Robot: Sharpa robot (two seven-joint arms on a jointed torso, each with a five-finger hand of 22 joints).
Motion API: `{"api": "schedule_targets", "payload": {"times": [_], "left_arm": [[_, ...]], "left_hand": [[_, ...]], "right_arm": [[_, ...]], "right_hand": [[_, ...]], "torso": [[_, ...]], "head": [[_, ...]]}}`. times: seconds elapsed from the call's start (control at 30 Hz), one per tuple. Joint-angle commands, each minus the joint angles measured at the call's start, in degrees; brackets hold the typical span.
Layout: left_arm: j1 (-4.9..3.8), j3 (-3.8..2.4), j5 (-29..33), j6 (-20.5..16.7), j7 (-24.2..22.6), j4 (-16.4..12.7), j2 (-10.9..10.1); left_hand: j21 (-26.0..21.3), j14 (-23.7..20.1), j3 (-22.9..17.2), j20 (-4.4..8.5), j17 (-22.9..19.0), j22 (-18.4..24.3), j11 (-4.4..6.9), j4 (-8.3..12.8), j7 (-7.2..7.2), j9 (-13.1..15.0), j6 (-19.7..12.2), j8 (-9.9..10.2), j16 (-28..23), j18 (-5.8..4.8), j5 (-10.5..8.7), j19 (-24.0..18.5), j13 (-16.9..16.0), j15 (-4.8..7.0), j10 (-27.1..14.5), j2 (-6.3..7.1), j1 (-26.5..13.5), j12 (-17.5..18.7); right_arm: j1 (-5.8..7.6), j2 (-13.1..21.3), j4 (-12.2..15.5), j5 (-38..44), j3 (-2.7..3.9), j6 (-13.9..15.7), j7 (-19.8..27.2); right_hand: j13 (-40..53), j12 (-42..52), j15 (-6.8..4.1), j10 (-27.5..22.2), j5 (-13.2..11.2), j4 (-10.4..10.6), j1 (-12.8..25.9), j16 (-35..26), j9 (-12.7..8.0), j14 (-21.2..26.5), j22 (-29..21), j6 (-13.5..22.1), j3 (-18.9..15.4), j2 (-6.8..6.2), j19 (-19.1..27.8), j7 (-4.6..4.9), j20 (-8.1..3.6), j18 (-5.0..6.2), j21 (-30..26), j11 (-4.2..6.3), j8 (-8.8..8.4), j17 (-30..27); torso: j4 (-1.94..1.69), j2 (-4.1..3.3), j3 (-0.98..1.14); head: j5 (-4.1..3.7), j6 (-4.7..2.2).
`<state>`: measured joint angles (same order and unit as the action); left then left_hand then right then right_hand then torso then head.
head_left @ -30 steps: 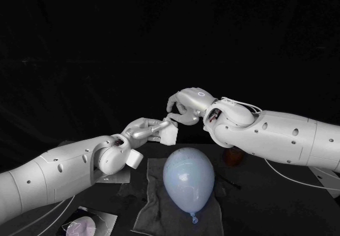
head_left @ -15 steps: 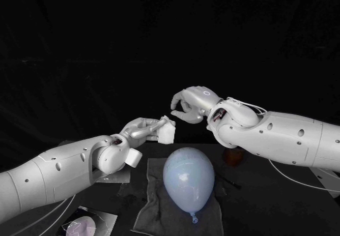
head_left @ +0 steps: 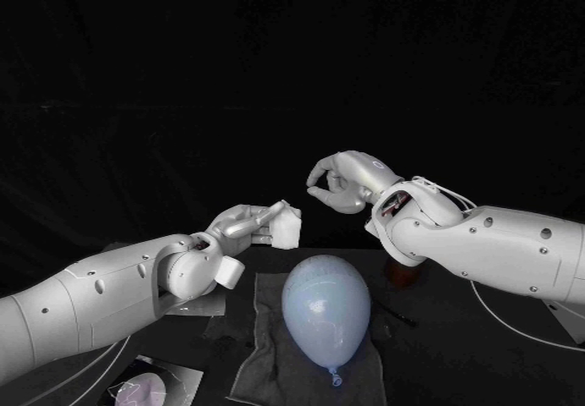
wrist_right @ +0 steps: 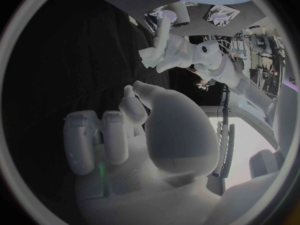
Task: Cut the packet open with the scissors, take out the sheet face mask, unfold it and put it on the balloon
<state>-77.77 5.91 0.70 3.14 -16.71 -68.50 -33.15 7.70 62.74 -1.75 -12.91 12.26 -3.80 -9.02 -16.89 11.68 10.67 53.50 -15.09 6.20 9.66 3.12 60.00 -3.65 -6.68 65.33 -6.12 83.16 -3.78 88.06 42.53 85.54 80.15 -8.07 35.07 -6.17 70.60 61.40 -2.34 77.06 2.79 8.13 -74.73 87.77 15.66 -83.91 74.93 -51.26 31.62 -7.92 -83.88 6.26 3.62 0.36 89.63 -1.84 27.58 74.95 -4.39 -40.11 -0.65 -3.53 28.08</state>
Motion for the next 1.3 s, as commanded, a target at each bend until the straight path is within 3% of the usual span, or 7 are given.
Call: {"api": "schedule_targets", "payload": {"times": [0.03,0.27,0.4,0.57,0.7,0.83,1.3], "left_arm": [[-0.06,-0.07,1.0,1.5,0.2,-0.3,0.0],[-0.06,-0.06,1.6,1.9,0.2,-0.5,-0.4],[-0.05,-0.05,1.8,2.1,0.0,-0.7,-0.6],[-0.04,-0.05,2.2,2.4,-0.2,-1.0,-0.9],[-0.04,-0.05,2.3,2.5,-0.3,-1.3,-1.1],[-0.04,-0.05,2.8,2.9,-0.5,-1.5,-1.2],[-0.03,-0.04,4.0,3.5,-0.9,-1.9,-1.6]], "left_hand": [[-0.3,-0.4,0.8,-0.35,0.0,0.0,0.02,0.0,0.38,-0.1,0.0,0.4,-0.4,0.98,-0.27,-0.3,-0.1,-0.28,-0.6,-0.12,-1.8,0.1],[-0.7,-0.2,-1.3,-0.52,0.1,0.0,-0.02,0.2,0.32,-0.4,-0.5,1.1,-0.6,0.98,-0.21,-0.7,-0.1,-0.28,-1.5,-4.40,-2.0,0.2],[-1.1,-0.2,-5.1,-0.66,0.1,0.0,0.07,0.2,0.14,-0.5,-0.7,1.4,-0.8,0.98,-0.21,-1.2,-0.1,-0.25,-1.6,-5.18,0.9,0.1],[-1.6,-0.8,-7.2,-1.02,0.0,0.0,-0.24,0.0,0.51,-0.7,-0.8,1.8,-1.4,0.97,-0.23,-2.0,-0.1,-0.57,-1.9,-6.54,-1.4,0.1],[-1.7,-0.9,-8.3,-1.11,0.0,0.0,-0.20,0.1,0.41,-0.8,-0.8,1.9,-1.5,0.98,-0.23,-2.2,-0.1,-0.58,-2.0,-6.59,-1.7,0.1],[-1.8,-0.9,-10.8,-1.20,-0.1,0.0,-0.13,0.1,0.30,-0.8,-0.7,1.9,-1.7,0.99,-0.23,-2.5,-0.1,-0.57,-2.0,-5.19,-1.2,0.1],[-2.3,-1.5,-15.6,-1.64,-0.3,0.0,-0.32,0.1,0.51,-0.8,-0.6,2.1,-2.1,0.99,-0.24,-3.6,-0.1,-0.82,-2.1,-4.89,-3.5,0.1]], "right_arm": [[-0.54,0.8,1.3,-5.4,-0.04,4.1,1.7],[-2.14,2.8,4.4,-7.1,-0.32,7.4,4.2],[-3.32,3.7,6.1,-7.5,-0.54,9.0,5.6],[-4.62,4.1,7.5,-7.5,-0.66,9.9,6.2],[-5.45,4.0,7.8,-7.1,-0.72,10.0,6.1],[-5.97,3.5,7.5,-6.6,-0.79,10.0,6.0],[-7.34,0.9,6.5,-3.2,-1.12,11.6,3.5]], "right_hand": [[0.4,0.5,0.33,0.3,0.5,-0.4,-0.8,0.3,-0.1,-5.4,15.1,-0.1,0.1,0.19,-6.1,0.42,0.48,-0.36,0.4,-0.02,-0.39,12.4],[1.3,1.9,0.39,0.8,1.1,-1.4,-1.9,0.4,-0.2,-5.4,15.1,-0.3,0.2,0.06,-6.1,0.53,0.55,-0.36,0.4,-0.11,-0.97,12.6],[2.3,3.4,0.51,1.3,1.4,-2.3,-2.5,0.5,-0.4,-5.5,15.1,-0.2,0.0,-0.64,-6.1,0.78,0.62,-0.36,0.4,-0.27,-1.66,12.7],[2.7,3.9,0.59,1.5,1.4,-2.5,-2.7,0.6,-0.6,-5.5,15.1,-0.1,0.0,-0.86,-6.1,0.88,0.68,-0.36,0.4,-0.36,-2.00,12.8],[3.0,4.4,0.62,1.7,1.3,-2.7,-2.7,0.6,-0.6,-5.5,15.1,-0.4,0.0,-0.93,-6.1,0.89,0.71,-0.36,0.4,-0.38,-2.08,12.7],[3.0,4.5,0.64,1.7,1.3,-2.7,-2.8,0.6,-0.6,-5.5,15.1,-0.6,0.0,-0.94,-6.1,0.87,0.73,-0.36,0.4,-0.38,-2.12,12.8],[3.1,4.6,0.75,1.6,0.6,-2.8,-2.3,0.5,-0.8,-5.5,15.1,-0.6,-0.5,-1.44,-6.1,1.07,0.83,-0.36,0.4,-0.54,-2.94,12.7]], "torso": [[0.00,-0.02,-0.01],[-0.03,0.00,-0.02],[-0.05,-0.07,0.00],[0.01,-0.08,0.01],[-0.02,-0.05,0.02],[-0.03,-0.02,-0.01],[-0.04,-0.02,-0.01]], "head": [[0.17,0.12],[0.47,0.36],[0.72,0.49],[1.01,0.68],[0.98,0.95],[1.02,1.11],[1.07,1.18]]}}
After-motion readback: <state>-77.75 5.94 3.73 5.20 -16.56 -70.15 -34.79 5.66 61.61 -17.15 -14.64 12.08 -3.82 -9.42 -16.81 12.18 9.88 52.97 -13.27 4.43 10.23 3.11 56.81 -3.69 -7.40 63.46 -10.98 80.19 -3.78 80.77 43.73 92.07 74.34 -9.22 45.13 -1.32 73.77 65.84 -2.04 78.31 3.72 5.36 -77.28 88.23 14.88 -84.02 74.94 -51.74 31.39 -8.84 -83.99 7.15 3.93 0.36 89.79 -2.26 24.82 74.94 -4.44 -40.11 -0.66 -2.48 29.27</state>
